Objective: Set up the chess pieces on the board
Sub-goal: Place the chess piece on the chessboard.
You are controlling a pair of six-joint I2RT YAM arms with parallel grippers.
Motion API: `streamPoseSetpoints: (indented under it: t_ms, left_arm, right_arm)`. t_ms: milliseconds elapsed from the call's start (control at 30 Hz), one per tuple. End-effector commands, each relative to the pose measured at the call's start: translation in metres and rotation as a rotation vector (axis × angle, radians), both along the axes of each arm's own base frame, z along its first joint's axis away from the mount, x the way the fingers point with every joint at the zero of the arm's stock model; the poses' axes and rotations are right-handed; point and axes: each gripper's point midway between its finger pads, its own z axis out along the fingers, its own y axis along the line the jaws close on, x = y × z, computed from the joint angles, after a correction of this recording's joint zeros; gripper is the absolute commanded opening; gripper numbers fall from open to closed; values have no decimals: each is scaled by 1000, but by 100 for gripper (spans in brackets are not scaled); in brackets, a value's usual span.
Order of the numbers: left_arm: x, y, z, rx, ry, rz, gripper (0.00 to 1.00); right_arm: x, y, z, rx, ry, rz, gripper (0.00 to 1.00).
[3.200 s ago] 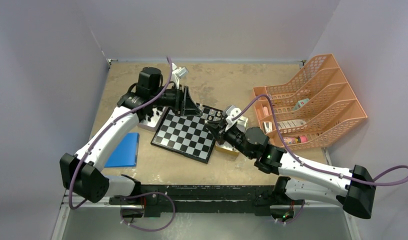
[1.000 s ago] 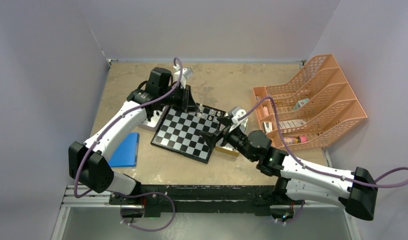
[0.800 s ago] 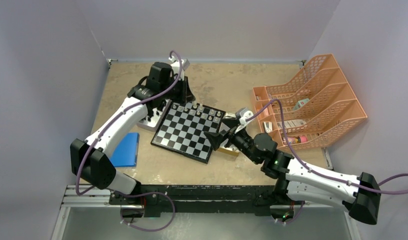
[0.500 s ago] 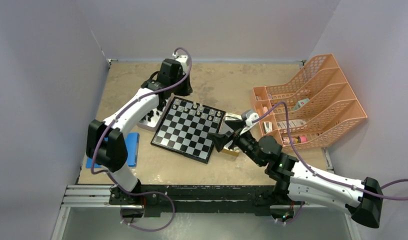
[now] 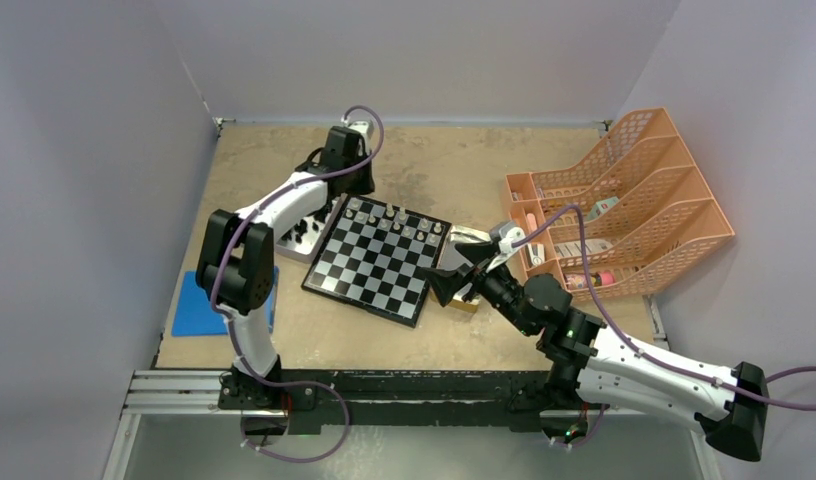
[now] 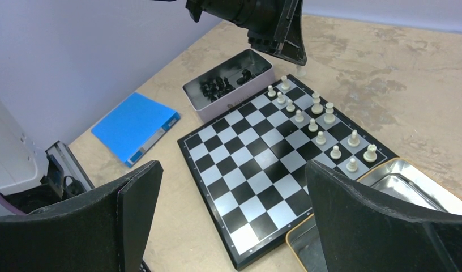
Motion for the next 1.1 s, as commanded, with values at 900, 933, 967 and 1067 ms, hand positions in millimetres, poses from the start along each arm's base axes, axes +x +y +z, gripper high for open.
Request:
streamPoseSetpoints:
  t_ms: [900, 933, 967, 1067]
  left_arm:
    - [1, -21, -48, -43, 92, -70, 2]
    - [0, -21, -50, -42, 100, -71, 2]
    - [-1, -20, -52, -40, 106, -71, 2]
    - [-3, -20, -58, -38, 123, -74, 3]
  right_arm:
    - [0, -2, 1, -1, 10, -13, 99]
    - [0, -2, 1, -1, 10, -13, 99]
    - [1, -2, 0, -1, 10, -14, 99]
    - [2, -2, -1, -6, 12, -19, 99]
